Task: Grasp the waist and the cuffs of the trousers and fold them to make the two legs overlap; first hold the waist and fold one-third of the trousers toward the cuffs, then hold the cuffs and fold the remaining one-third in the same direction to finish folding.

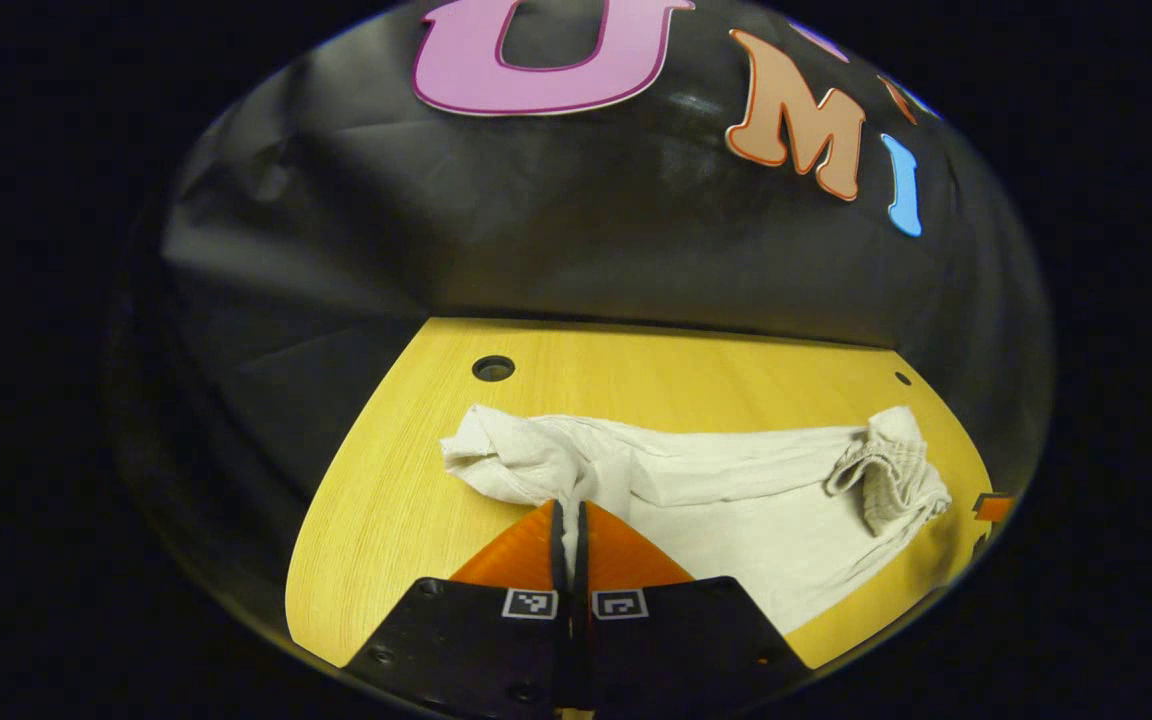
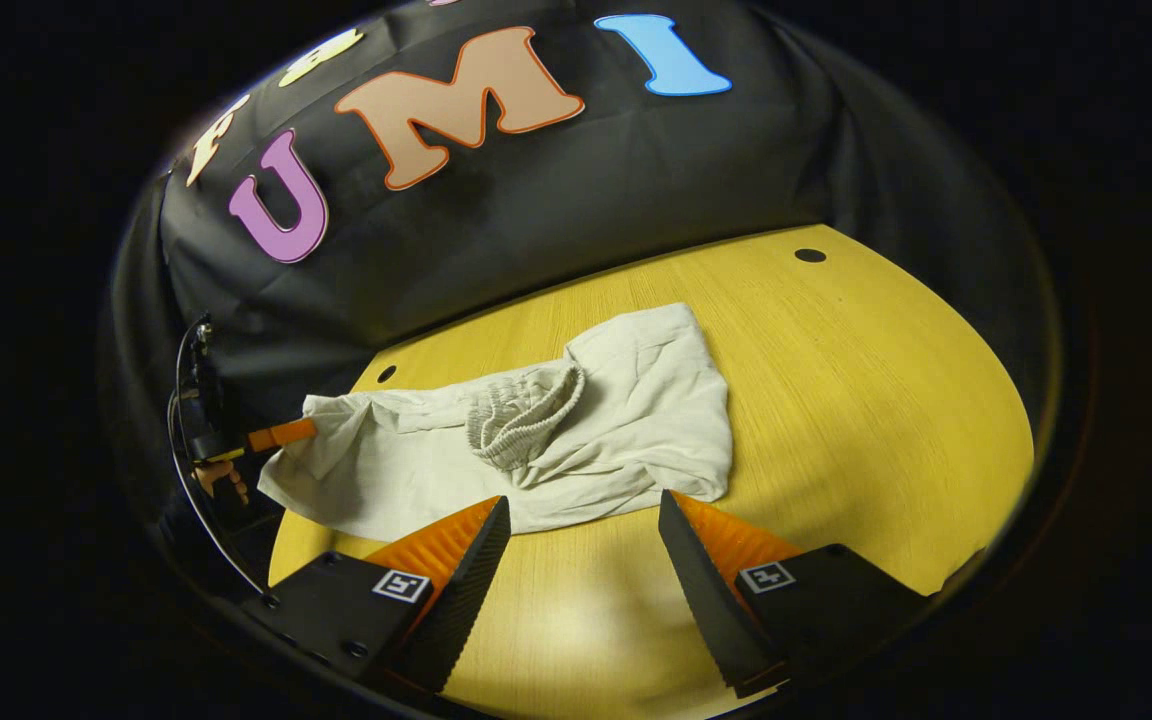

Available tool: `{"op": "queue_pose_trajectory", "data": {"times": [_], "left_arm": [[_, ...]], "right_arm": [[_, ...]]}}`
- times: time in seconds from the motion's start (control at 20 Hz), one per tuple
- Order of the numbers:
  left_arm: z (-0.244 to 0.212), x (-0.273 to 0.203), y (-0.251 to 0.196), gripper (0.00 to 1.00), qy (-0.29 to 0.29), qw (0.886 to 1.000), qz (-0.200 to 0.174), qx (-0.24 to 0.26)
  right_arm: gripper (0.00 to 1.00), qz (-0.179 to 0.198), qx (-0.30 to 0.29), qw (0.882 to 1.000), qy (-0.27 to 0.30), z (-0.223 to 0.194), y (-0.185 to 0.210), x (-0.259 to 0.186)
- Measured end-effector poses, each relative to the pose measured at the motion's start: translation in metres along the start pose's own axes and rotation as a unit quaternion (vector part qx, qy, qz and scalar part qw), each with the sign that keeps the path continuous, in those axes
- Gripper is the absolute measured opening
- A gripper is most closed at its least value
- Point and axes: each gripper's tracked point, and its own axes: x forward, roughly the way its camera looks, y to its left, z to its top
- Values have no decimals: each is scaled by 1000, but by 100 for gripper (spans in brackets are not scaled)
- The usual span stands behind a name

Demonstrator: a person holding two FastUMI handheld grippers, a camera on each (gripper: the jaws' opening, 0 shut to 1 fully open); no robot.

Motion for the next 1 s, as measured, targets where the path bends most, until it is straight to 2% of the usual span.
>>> {"op": "queue_pose_trajectory", "data": {"times": [0.65,1.0], "left_arm": [[74,-23,-190,0,-52,994,-89,22],[88,-11,-297,0,-59,987,-140,51]], "right_arm": [[97,23,14,1000,-4,11,-61,-26],[96,22,21,1000,-3,12,-101,-43]]}}
